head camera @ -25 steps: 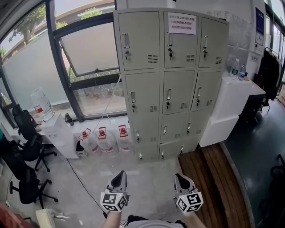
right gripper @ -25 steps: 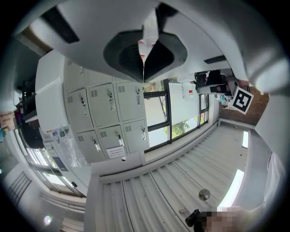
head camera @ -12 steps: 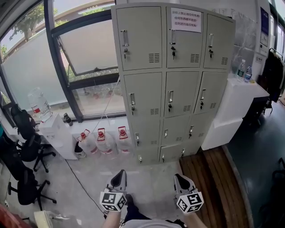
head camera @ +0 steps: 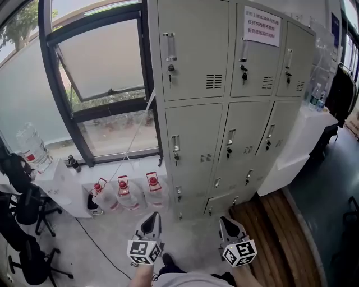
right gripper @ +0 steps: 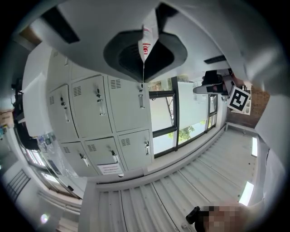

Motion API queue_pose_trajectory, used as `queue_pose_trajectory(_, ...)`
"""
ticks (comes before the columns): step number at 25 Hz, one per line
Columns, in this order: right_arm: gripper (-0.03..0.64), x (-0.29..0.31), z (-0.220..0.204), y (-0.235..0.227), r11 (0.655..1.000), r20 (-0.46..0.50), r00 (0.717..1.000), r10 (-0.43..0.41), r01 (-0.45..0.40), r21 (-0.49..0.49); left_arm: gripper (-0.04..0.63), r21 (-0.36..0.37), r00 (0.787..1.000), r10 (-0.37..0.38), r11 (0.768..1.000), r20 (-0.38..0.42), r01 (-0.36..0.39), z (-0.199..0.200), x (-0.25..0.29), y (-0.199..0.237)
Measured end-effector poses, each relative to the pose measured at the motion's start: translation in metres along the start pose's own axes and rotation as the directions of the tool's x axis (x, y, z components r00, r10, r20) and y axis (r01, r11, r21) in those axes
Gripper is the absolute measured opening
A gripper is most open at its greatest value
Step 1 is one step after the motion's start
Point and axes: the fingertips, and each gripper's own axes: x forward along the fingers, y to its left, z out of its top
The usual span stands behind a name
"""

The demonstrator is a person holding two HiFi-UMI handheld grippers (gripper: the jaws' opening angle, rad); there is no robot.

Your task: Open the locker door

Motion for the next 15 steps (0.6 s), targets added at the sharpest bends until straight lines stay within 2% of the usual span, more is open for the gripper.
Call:
queue_pose_trajectory(7,0.014,0.127,0.017,0.036,1.000,0.025,0.999,-0.023,0.022,0.002,0.005,0.018,0.998,-0.061,0.998,-0.009,0.062,0.025,0.075,0.096)
queue_pose_trajectory(15,0.014,0.193,0.010,0.041,1.000,-0.014,1.000,0.023,-0.023,0.002,0.005,-0.001,0.999,-0.017,1.000,-0.031,0.017,0.022,0.101,0.136)
